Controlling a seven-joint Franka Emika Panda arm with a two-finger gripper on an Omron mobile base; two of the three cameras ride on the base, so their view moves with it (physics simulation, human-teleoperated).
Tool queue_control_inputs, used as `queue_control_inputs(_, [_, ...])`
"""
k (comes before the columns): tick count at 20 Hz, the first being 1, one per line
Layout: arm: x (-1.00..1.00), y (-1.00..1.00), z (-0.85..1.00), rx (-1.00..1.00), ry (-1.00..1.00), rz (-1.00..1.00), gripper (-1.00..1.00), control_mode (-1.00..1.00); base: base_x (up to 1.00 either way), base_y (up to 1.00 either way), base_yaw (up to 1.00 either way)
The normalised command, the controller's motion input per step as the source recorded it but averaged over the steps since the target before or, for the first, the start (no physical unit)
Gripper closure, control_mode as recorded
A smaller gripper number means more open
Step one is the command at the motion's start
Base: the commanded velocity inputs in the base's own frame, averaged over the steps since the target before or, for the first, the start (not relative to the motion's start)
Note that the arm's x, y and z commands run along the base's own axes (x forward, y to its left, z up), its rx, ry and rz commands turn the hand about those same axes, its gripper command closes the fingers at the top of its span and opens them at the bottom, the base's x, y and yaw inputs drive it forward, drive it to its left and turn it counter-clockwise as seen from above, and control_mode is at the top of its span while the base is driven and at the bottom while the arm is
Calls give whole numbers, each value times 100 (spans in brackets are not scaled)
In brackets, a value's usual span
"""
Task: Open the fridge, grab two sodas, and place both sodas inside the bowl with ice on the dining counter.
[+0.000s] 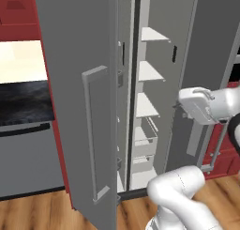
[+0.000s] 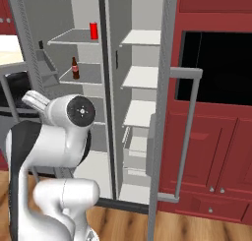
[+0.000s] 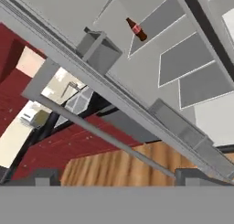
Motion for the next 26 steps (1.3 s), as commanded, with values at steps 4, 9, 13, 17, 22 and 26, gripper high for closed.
queue_control_inputs(4, [80, -26, -49, 23, 3, 5, -100, -100, 0, 0, 0])
queue_control_inputs(9, [96, -1, -58, 18, 7, 0, -100, -100, 0, 0, 0])
queue_control_inputs(13, [96, 0, -56, 15, 12, 0, -100, -100, 0, 0, 0])
queue_control_inputs(17, [91, 0, -47, 13, 12, 0, -100, -100, 0, 0, 0])
queue_control_inputs(22, [79, 19, -25, 9, 14, 1, -100, -100, 0, 0, 0])
queue_control_inputs(26, [51, 43, -10, 3, 11, 3, -100, -100, 0, 0, 0])
